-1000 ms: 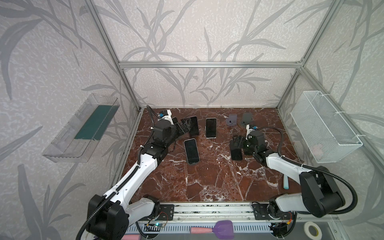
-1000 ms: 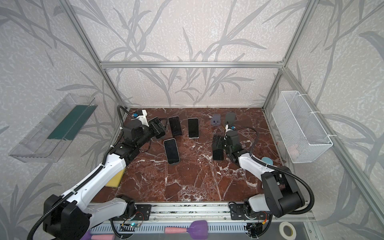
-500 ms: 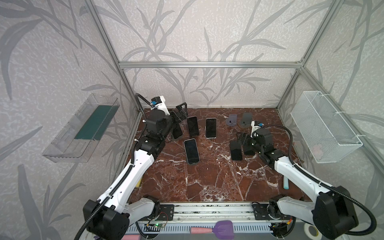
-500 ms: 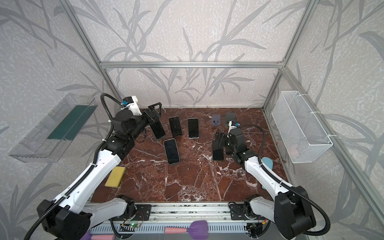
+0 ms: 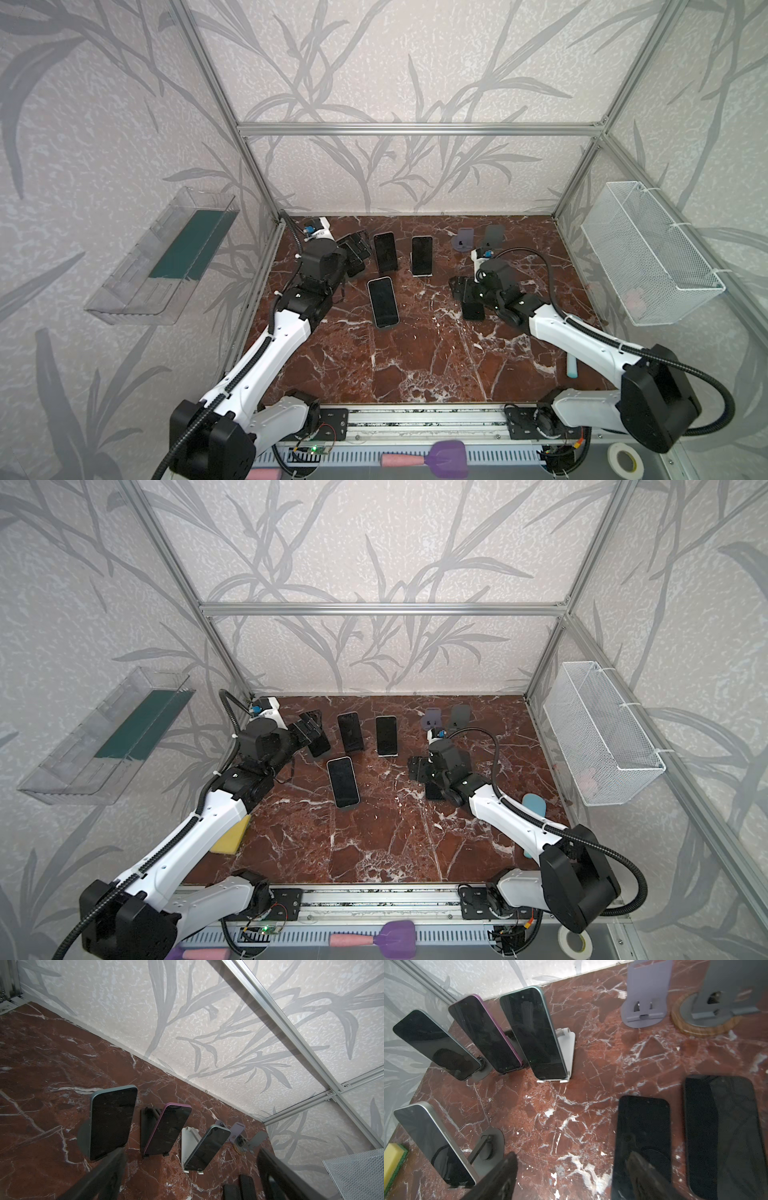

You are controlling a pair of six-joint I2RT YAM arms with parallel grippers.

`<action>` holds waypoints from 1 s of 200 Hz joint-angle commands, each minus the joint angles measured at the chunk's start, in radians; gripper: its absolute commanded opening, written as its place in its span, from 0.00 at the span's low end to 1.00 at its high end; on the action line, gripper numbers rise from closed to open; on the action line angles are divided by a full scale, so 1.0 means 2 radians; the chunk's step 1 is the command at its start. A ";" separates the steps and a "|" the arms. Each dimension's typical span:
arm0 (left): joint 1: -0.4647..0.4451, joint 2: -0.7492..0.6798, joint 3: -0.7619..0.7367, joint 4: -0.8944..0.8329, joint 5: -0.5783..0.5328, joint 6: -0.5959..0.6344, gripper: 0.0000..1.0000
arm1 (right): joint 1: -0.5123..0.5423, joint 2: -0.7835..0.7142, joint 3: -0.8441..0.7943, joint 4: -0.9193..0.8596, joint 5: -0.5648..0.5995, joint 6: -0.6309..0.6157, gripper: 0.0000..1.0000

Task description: Remove the phone from the phone stand

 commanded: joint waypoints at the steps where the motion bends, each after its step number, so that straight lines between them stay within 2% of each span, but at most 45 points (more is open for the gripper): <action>1: 0.004 -0.011 -0.005 0.014 -0.008 -0.026 0.97 | 0.019 0.043 0.048 -0.006 0.040 -0.006 0.84; 24: 0.005 -0.010 -0.009 0.016 -0.009 -0.034 0.97 | 0.035 0.083 0.091 -0.002 0.058 0.001 0.85; 38: 0.005 -0.010 -0.010 0.015 -0.016 -0.036 0.97 | 0.036 0.100 0.109 0.001 0.052 0.008 0.86; 81: 0.013 -0.017 -0.018 0.012 -0.020 -0.066 0.96 | 0.036 0.139 0.158 -0.012 0.083 0.022 0.90; 113: 0.024 -0.016 -0.027 0.031 0.007 -0.090 0.95 | 0.037 0.175 0.199 -0.014 0.108 0.006 0.94; 144: 0.030 0.004 -0.016 0.029 0.045 -0.096 0.93 | 0.037 0.245 0.276 -0.043 0.109 -0.013 1.00; 200: 0.040 0.018 -0.016 0.037 0.068 -0.109 0.92 | 0.037 0.322 0.387 -0.076 0.106 -0.018 0.99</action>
